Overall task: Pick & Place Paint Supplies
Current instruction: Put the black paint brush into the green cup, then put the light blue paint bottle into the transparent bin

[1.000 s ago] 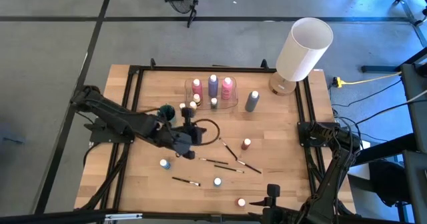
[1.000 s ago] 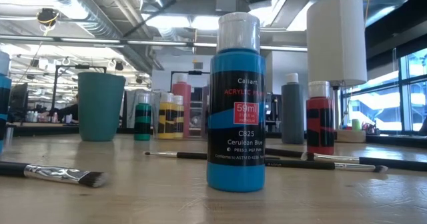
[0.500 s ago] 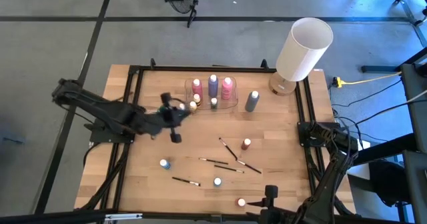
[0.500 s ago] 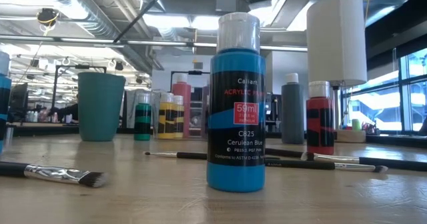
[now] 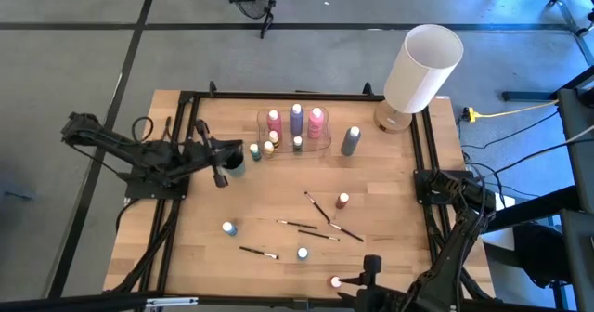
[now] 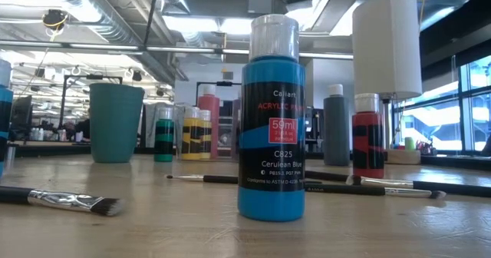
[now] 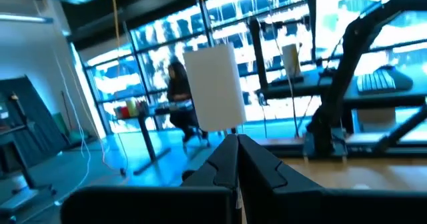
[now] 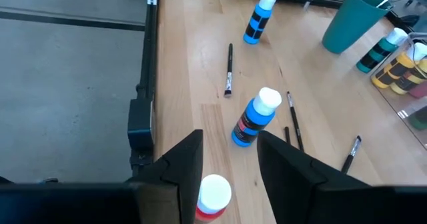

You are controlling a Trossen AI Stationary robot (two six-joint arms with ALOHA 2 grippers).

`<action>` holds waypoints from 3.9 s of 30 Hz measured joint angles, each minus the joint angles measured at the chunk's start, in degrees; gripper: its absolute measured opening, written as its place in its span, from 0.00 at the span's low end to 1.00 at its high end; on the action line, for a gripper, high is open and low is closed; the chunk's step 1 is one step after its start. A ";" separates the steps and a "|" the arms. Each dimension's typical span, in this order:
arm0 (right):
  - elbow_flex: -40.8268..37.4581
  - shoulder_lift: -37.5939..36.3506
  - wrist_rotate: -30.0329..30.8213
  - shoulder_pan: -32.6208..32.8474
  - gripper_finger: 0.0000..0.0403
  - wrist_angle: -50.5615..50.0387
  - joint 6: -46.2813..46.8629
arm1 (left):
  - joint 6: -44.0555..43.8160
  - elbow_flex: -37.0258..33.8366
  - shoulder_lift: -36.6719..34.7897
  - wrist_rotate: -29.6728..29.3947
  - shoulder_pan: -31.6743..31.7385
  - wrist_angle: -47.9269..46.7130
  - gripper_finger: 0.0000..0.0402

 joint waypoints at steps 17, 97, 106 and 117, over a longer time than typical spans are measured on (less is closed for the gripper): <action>0.00 0.00 -0.67 0.06 0.36 0.02 0.07 | 3.34 -19.53 -2.83 -6.34 -0.04 26.46 0.01; 0.00 -0.02 -1.66 0.19 0.36 -0.06 -0.12 | -36.96 -25.26 -4.63 -19.56 -5.57 -9.43 0.01; 0.00 -0.02 -1.65 0.19 0.36 -0.06 -0.11 | -34.21 -25.26 -4.56 -19.26 -5.57 -7.93 0.03; 0.00 -0.04 -1.66 0.19 0.36 -0.21 -0.11 | -27.61 -25.26 -4.58 -17.85 -5.57 -0.69 0.18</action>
